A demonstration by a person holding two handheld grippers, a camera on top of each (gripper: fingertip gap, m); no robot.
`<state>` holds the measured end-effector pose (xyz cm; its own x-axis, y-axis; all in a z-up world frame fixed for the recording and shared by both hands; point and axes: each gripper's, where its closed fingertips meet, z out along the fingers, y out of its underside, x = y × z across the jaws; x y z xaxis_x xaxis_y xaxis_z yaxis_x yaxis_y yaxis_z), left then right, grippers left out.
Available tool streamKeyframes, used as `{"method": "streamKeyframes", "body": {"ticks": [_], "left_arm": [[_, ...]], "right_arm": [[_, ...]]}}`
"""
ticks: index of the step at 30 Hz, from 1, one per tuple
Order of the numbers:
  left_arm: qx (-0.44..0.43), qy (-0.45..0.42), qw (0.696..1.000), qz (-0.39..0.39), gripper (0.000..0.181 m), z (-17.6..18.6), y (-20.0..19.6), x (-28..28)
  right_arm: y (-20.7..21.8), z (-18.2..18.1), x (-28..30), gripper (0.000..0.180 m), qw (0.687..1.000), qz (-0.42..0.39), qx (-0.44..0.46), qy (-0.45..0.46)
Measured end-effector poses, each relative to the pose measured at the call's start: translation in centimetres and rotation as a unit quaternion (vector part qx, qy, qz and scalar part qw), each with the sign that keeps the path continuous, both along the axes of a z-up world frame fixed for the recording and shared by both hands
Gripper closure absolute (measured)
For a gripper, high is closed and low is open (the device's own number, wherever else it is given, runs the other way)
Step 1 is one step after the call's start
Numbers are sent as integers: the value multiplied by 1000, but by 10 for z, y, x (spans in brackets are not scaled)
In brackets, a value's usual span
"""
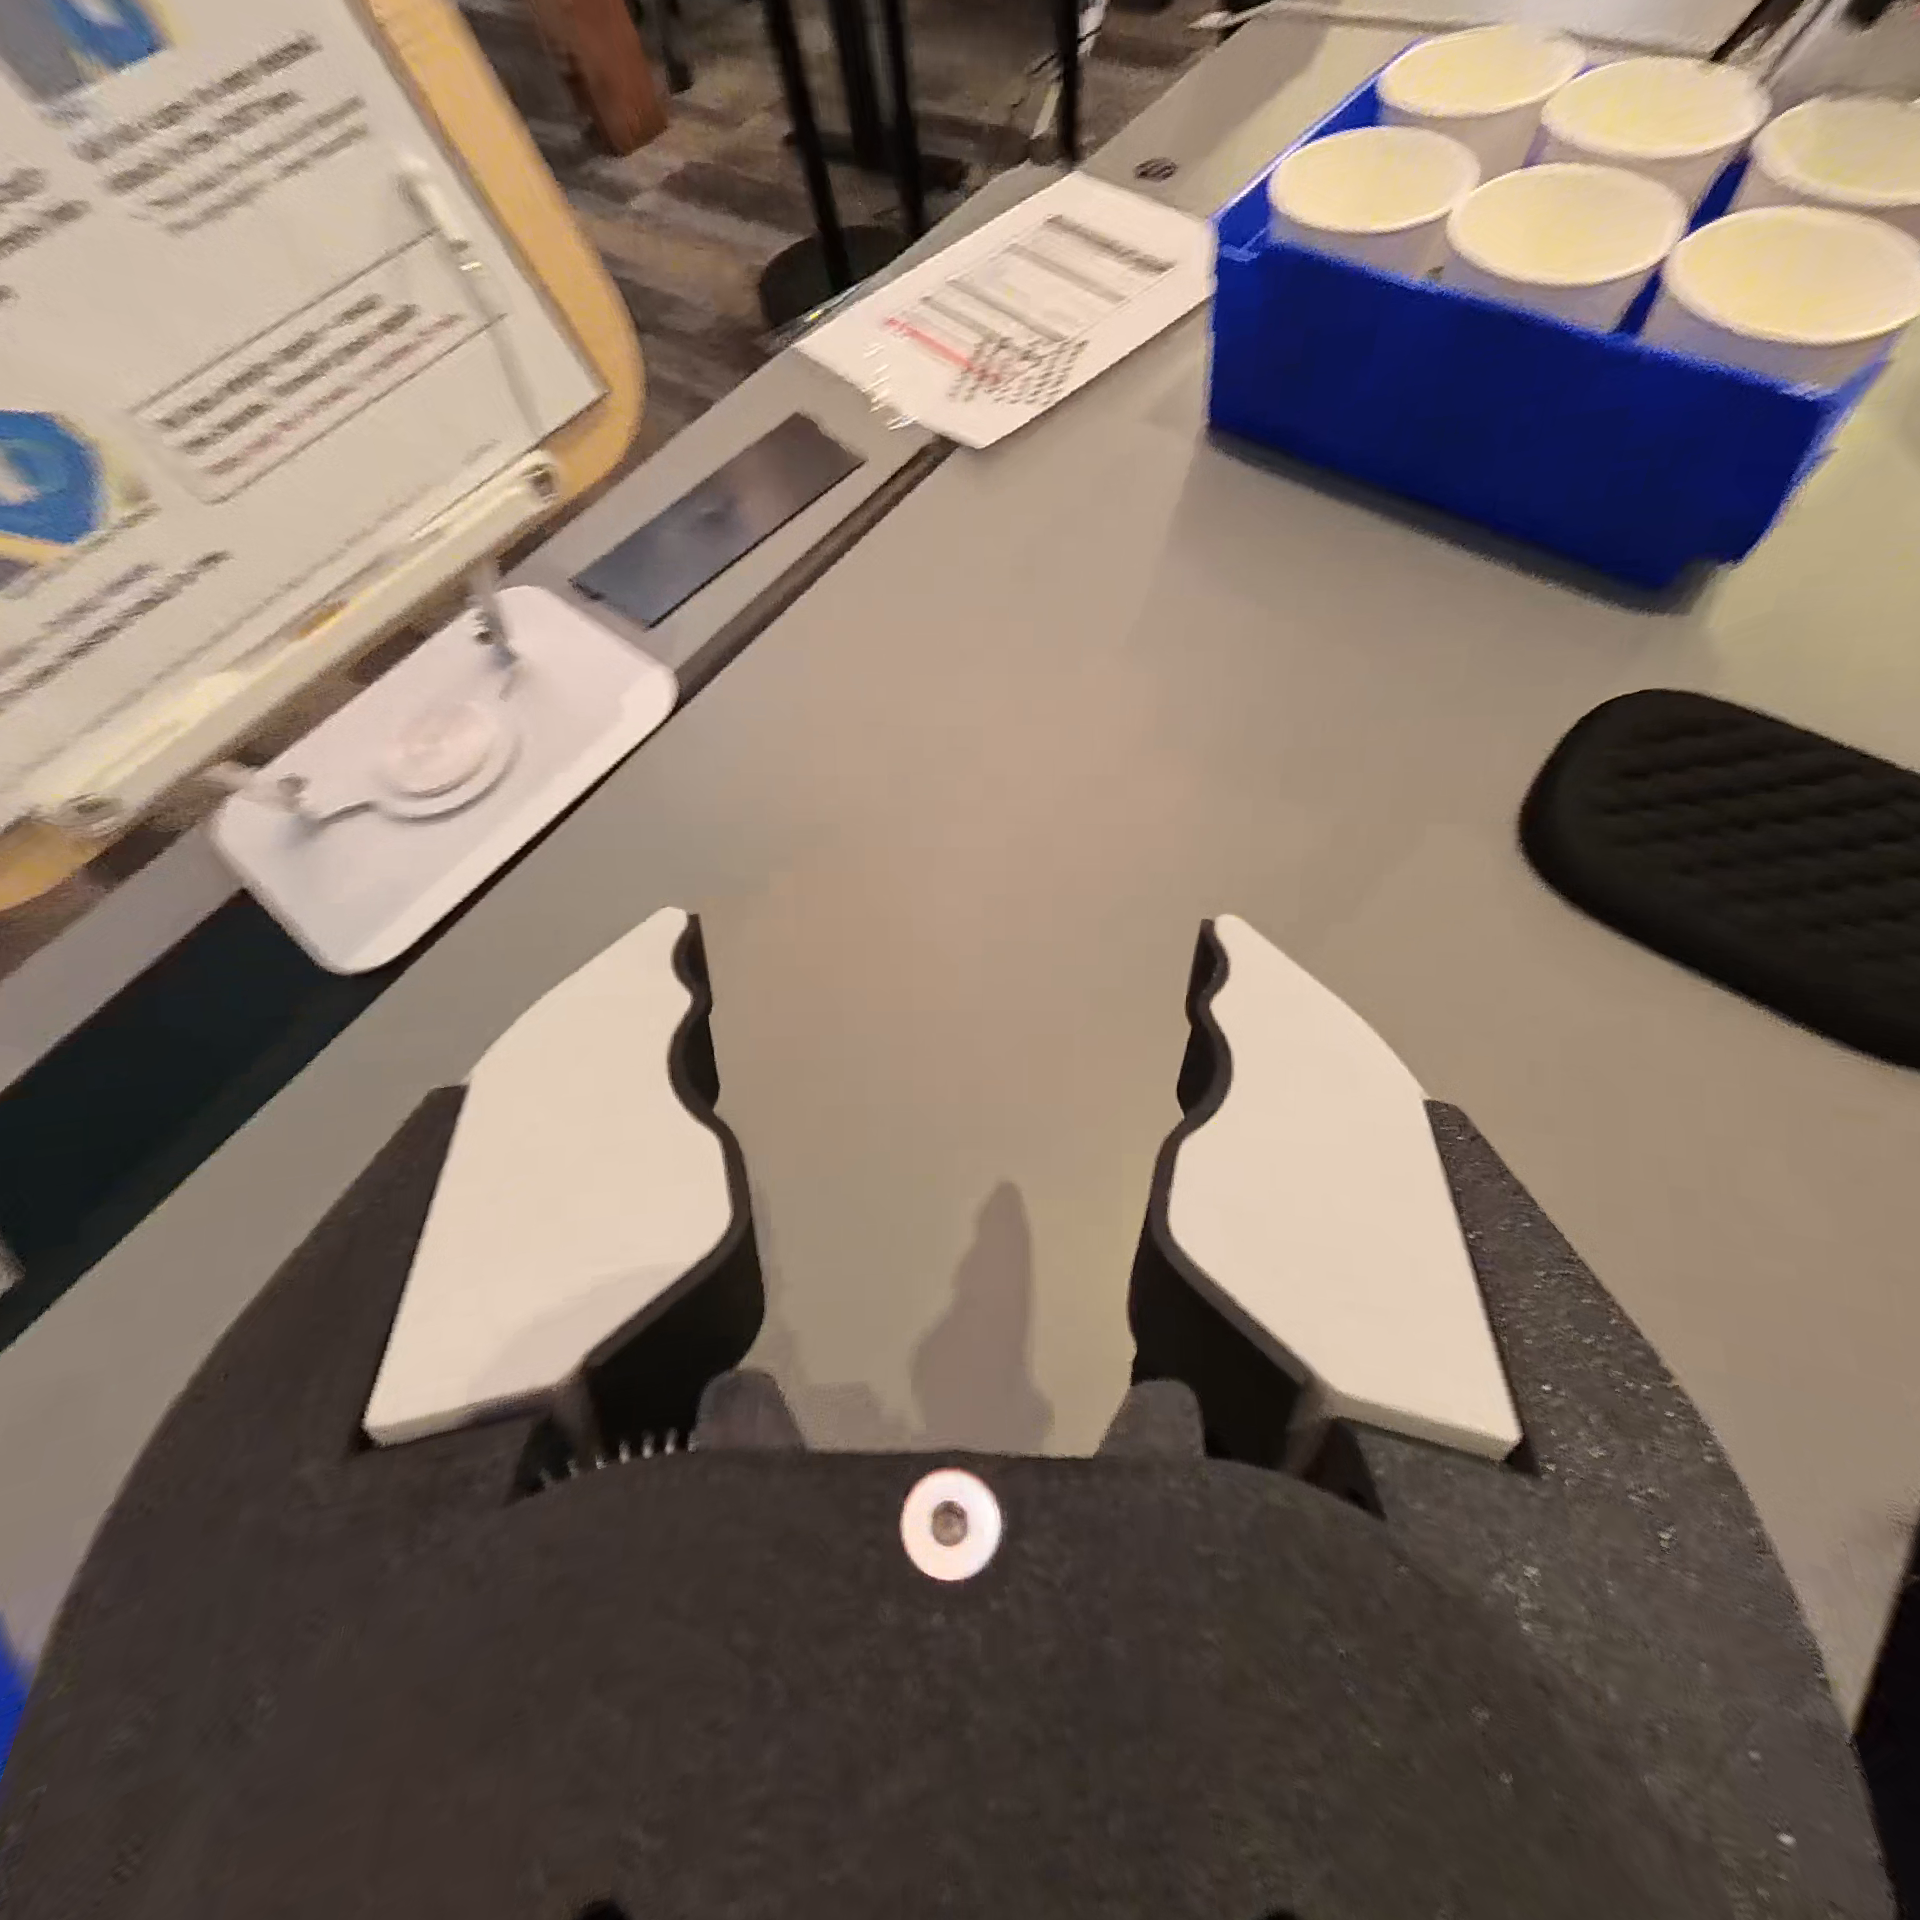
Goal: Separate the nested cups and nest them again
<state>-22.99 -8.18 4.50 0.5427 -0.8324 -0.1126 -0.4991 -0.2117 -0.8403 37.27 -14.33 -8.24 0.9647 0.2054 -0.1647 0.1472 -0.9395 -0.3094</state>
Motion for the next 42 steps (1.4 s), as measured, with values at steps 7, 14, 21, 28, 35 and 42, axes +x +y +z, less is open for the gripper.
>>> {"method": "streamKeyframes", "body": {"ticks": [7,14,21,28,35,42], "left_arm": [[4,79,980,184,92,-14,11,-133],[-54,121,896,424,95,-61,2,-310],[-109,96,860,490,93,-112,5,-361],[-143,81,855,492,121,-141,30,-367],[-122,100,870,468,177,-143,42,-348],[-118,121,877,451,176,-144,44,-298]], "right_arm": [[2,-4,-3,172,999,9,-41,10],[3,-6,1,174,998,-8,-56,-23],[3,-6,0,174,998,-22,-55,-28],[4,-7,-1,175,999,-36,-38,-11],[5,-7,-1,176,999,-40,-32,-10],[5,-7,-1,176,997,-67,-34,-17]]}}
